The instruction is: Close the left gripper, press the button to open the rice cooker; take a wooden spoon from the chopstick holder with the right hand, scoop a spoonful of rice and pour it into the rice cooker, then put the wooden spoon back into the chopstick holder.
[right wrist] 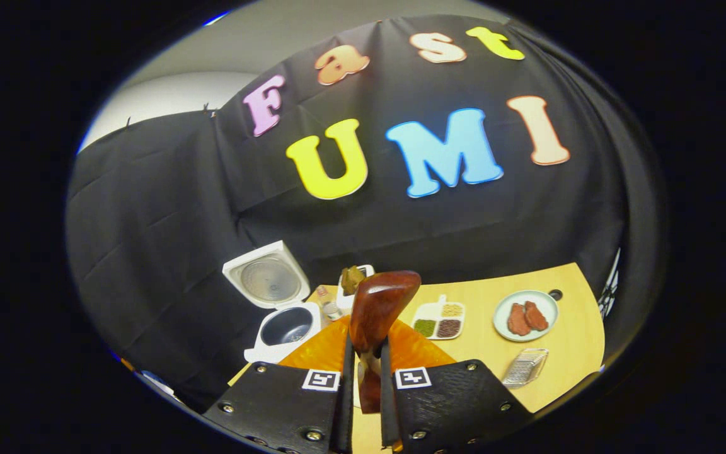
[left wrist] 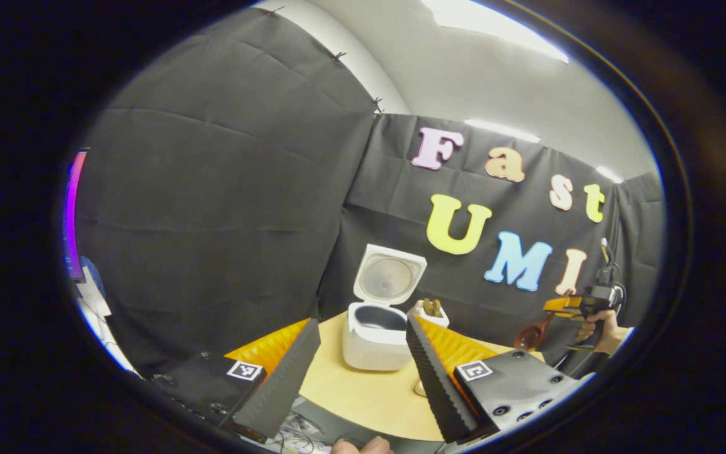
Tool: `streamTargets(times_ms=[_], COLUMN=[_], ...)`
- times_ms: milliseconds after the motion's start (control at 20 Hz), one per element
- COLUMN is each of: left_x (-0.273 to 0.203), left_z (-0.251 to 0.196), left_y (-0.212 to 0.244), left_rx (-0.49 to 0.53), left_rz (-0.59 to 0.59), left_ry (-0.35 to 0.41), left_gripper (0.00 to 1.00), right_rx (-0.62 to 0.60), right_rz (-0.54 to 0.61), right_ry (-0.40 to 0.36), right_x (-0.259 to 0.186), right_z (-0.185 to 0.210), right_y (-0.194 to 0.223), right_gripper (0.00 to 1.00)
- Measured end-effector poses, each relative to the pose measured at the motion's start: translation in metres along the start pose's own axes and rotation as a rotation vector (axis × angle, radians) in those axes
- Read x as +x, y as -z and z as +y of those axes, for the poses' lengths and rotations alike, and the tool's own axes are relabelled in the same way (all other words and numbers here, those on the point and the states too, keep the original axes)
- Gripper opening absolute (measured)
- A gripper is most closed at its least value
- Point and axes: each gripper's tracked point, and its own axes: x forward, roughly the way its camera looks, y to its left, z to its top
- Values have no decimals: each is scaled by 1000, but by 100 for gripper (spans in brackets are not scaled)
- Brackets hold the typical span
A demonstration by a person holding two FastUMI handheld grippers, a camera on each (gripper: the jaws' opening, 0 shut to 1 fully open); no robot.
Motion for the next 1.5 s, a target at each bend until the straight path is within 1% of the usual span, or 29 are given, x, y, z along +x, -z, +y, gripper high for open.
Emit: streamTargets(times_ms=[150,250,400,500,600,700,800,950,1050,1200,1400,1500], left_x=[3,6,11,8,2,-4,-9,-4,4,10,13,16], left_z=[-29,-56,-96,-120,-140,-156,-168,-190,-204,-219,-233,-239], left_y=[5,12,20,24,33,42,48,48,41,41,44,45], left_rx=[28,30,17,6,24,56,90,129,147,160,164,162], left_rz=[7,24,55,72,93,116,142,167,158,159,153,154], left_ry=[6,14,5,-19,-51,-81,-103,-99,-86,-70,-55,-46], left_gripper=[92,92,92,91,91,91,91,91,91,91,91,91], right_rx=[79,104,110,101,105,122,144,98,108,112,58,21], right_rz=[-6,-4,23,49,73,105,107,117,157,205,301,309], right_ry=[61,100,164,194,221,214,219,290,276,280,269,249], right_x=[-19,-31,-25,-12,5,24,40,53,56,54,41,36], right_z=[-65,-116,-179,-209,-235,-249,-263,-289,-284,-286,-288,-287], right_y=[0,-3,21,40,59,77,84,102,122,151,183,186], right_gripper=[18,18,18,18,18,18,18,18,18,18,18,18])
